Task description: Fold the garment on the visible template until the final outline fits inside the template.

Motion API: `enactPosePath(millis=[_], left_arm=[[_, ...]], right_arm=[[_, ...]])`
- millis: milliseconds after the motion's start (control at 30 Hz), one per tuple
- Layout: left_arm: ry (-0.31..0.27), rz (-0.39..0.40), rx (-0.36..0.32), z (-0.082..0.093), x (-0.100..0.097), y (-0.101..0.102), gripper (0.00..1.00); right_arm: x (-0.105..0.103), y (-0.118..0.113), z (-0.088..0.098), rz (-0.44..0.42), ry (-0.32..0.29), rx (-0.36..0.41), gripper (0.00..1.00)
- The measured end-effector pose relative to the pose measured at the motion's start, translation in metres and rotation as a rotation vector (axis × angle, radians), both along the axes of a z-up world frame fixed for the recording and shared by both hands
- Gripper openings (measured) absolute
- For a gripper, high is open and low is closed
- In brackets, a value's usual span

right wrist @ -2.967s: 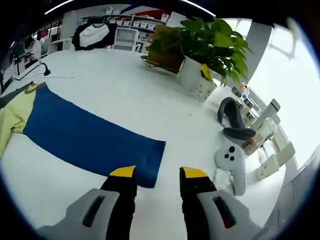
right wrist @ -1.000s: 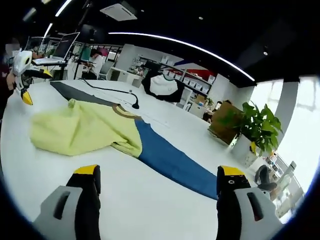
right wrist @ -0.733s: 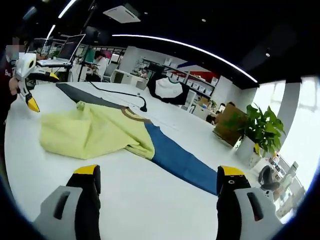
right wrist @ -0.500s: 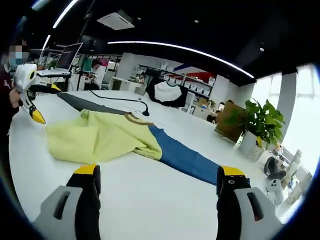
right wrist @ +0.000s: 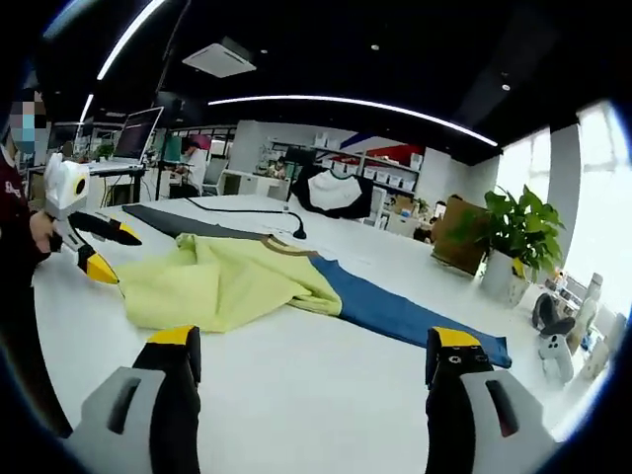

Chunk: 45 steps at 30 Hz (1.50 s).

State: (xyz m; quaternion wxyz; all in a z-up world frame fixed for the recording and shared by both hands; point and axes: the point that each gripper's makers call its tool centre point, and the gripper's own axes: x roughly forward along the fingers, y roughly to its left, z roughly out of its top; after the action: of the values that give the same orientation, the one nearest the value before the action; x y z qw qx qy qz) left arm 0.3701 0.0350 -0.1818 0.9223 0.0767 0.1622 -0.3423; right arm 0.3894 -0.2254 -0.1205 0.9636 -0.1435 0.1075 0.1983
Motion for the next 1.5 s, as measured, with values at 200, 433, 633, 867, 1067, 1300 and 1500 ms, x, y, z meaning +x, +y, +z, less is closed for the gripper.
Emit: enactPosePath(millis=[200,433,633,867,1067,1300,1500], left_arm=[[0.013,-0.018,0.002,-0.006,0.002,-0.010,0.56],[0.039,-0.034,-0.022,-0.012,0.005,-0.021,0.56],[0.028,-0.040,-0.023,-0.013,0.008,-0.027,0.44],[0.030,0.007,-0.030,-0.015,0.014,-0.025,0.07],[0.060,0.026,-0.081,-0.014,0.014,-0.022,0.04],[0.050,0.044,-0.161,0.006,0.008,-0.023,0.04],[-0.009,0.056,-0.160,0.031,0.007,-0.021,0.05]], right_arm=[[-0.003,-0.006,0.003,-0.008,-0.012,0.008,0.99],[-0.003,-0.013,0.004,-0.029,-0.014,0.020,0.98],[-0.001,-0.015,0.001,-0.026,-0.002,0.023,0.98],[-0.002,-0.013,0.001,-0.018,-0.005,0.020,0.98],[-0.005,-0.002,0.002,0.008,-0.017,0.002,0.98],[-0.004,0.012,-0.005,0.044,-0.005,-0.014,0.98],[-0.002,0.022,-0.020,0.069,0.036,-0.015,0.98]])
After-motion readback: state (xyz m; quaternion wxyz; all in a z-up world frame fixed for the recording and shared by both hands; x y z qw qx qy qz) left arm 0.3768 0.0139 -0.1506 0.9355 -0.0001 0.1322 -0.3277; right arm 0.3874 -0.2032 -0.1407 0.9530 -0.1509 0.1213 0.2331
